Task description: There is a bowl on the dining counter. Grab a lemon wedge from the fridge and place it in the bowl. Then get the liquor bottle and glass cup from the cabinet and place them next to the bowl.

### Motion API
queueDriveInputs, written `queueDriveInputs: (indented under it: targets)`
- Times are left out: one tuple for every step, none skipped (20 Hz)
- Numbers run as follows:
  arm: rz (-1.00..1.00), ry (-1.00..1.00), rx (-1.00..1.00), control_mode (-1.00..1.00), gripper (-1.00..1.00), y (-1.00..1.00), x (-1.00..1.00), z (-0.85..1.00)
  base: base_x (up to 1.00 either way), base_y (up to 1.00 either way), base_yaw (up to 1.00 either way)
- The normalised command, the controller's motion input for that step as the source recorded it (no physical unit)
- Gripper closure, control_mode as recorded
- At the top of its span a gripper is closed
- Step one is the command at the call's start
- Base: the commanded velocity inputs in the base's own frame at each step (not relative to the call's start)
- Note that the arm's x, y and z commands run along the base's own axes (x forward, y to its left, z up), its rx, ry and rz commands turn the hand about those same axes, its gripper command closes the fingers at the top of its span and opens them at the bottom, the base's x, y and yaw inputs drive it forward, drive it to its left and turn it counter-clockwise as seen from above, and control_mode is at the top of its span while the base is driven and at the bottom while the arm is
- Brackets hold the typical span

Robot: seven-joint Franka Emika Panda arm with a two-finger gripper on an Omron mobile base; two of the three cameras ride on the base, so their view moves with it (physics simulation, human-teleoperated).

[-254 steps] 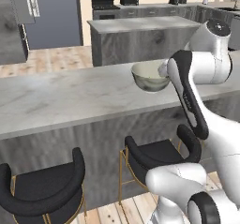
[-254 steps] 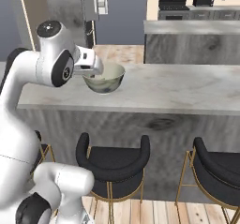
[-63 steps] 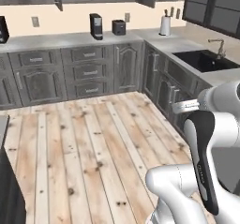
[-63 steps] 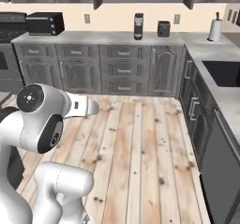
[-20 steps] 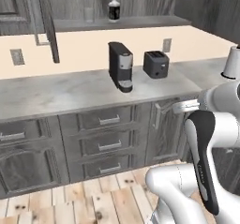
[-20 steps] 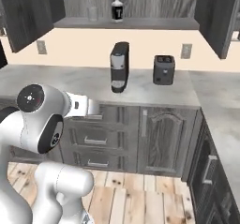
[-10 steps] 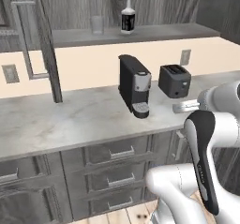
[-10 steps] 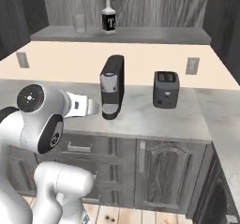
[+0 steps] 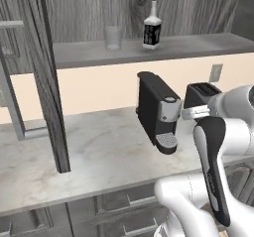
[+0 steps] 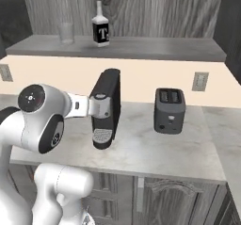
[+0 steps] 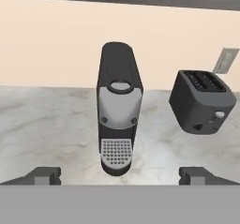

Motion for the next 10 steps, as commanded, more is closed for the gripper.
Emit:
queueDriveInputs:
  targets:
    - [0.0,0.0,0.0,1.0,-1.0,0.0,0.0,0.0,1.0,-0.09,0.0]
    - [0.0,0.0,0.0,1.0,-1.0,0.0,0.0,0.0,1.0,-0.08,0.0]
    - [0.0,0.0,0.0,1.0,-1.0,0.0,0.0,0.0,1.0,-0.08,0.0]
    - [0.0,0.0,0.0,1.0,-1.0,0.0,0.0,0.0,0.76,-0.06,0.0]
    - [0.0,-0.2,0.0,-1.0,-1.0,-0.12,0.23,0.0,0.0,0.0,0.0]
    - [0.0,-0.34,0.0,-1.0,-1.0,-0.19,0.0,0.03,0.0,0.0,0.0]
    - [0.0,-0.45,0.0,-1.0,-1.0,-0.21,-0.2,0.19,0.0,0.0,0.0]
    - [0.0,-0.48,0.0,-1.0,-1.0,-0.17,-0.18,0.26,0.0,0.0,0.0]
    - [0.0,-0.52,0.0,-1.0,-1.0,-0.15,-0.16,0.38,0.0,0.0,0.0]
    - [0.0,-0.5,0.0,-1.0,-1.0,-0.14,0.0,0.48,0.0,0.0,0.0]
